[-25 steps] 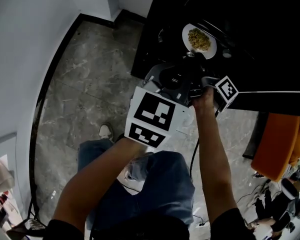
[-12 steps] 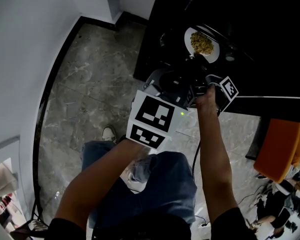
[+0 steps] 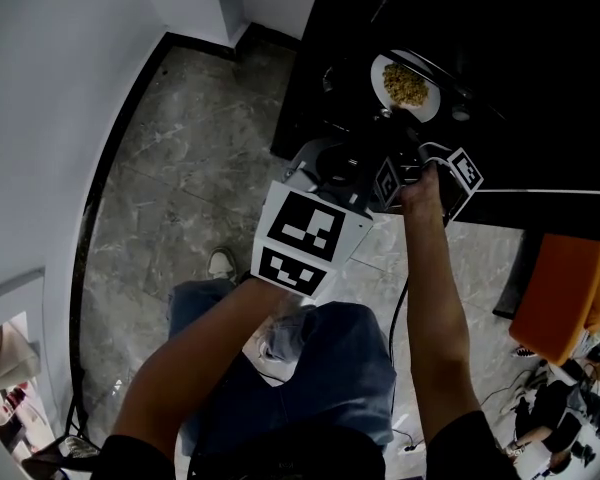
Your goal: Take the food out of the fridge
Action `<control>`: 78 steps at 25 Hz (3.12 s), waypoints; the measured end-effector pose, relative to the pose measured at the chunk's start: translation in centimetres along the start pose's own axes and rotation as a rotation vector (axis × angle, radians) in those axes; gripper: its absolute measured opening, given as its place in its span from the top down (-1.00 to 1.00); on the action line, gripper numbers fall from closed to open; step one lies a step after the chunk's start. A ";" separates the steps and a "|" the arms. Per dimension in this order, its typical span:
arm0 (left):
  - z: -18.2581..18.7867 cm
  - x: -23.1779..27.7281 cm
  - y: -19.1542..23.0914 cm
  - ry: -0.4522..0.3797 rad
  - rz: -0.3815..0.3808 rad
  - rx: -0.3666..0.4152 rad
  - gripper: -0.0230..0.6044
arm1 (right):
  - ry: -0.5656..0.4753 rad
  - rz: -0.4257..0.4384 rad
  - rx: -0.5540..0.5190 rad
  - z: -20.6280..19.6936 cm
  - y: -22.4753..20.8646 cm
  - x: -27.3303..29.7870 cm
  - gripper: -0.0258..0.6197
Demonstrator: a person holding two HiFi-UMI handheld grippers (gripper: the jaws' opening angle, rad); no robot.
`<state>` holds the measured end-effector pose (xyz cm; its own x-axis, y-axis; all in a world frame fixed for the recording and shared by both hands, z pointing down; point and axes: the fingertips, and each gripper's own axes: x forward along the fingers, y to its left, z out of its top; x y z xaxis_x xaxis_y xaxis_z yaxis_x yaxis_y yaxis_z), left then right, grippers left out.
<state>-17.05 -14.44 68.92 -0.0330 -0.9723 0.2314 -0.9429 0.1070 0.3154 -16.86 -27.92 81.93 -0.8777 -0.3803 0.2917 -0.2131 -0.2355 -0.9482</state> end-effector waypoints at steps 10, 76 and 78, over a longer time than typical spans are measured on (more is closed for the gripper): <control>-0.1 -0.9 -0.8 0.020 0.007 -0.006 0.92 | 0.051 0.150 -0.082 -0.8 0.9 -1.1 0.89; 23.3 -20.2 -23.4 -0.081 0.066 0.115 0.92 | 0.165 0.329 -0.237 -15.6 31.1 -39.6 0.89; 23.3 -20.3 -23.6 -0.080 0.065 0.116 0.92 | 0.168 0.330 -0.239 -15.6 31.2 -39.7 0.89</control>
<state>-1.86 -2.10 35.37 -0.1176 -0.9780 0.1720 -0.9697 0.1505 0.1923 4.64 -6.23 38.82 -0.9687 -0.2455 -0.0372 0.0141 0.0952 -0.9954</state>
